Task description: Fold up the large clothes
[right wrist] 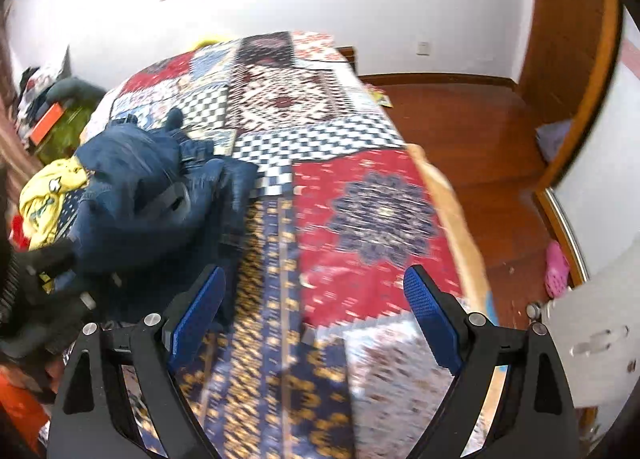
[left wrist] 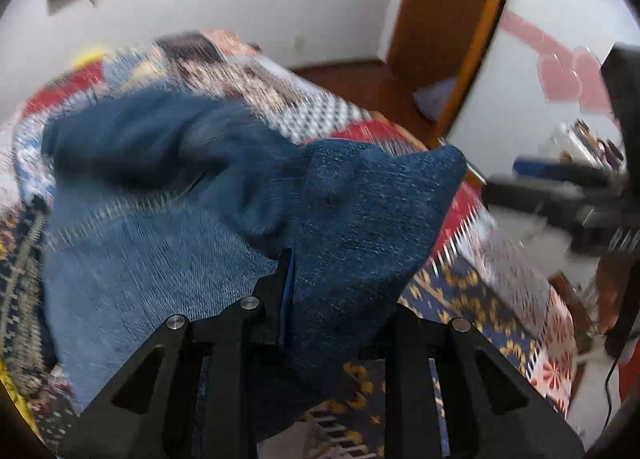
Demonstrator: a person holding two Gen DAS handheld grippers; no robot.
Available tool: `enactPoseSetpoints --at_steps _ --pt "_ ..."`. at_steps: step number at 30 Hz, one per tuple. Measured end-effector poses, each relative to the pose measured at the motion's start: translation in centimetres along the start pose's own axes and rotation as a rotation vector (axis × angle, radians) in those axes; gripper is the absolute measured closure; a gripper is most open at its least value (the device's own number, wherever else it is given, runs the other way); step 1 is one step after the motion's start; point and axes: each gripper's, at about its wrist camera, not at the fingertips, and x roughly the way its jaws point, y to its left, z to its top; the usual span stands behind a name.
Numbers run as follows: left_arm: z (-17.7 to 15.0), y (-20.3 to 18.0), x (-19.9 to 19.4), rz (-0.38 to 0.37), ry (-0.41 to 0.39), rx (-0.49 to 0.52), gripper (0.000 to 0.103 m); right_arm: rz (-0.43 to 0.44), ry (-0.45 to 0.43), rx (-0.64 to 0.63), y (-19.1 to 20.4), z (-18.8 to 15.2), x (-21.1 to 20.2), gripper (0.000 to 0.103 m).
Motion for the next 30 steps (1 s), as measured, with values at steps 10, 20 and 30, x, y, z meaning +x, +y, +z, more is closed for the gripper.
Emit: enactPoseSetpoints --at_steps 10,20,30 --pt "-2.6 0.3 -1.2 -0.008 0.047 0.064 0.068 0.039 -0.036 -0.062 1.0 -0.4 -1.9 0.014" --pt "-4.4 3.5 -10.1 0.199 -0.096 0.000 0.004 0.166 -0.099 -0.107 5.5 0.3 -2.7 0.014" --pt "-5.5 10.9 -7.7 0.324 -0.009 -0.204 0.004 0.256 0.138 -0.014 7.4 -1.2 4.5 0.014"
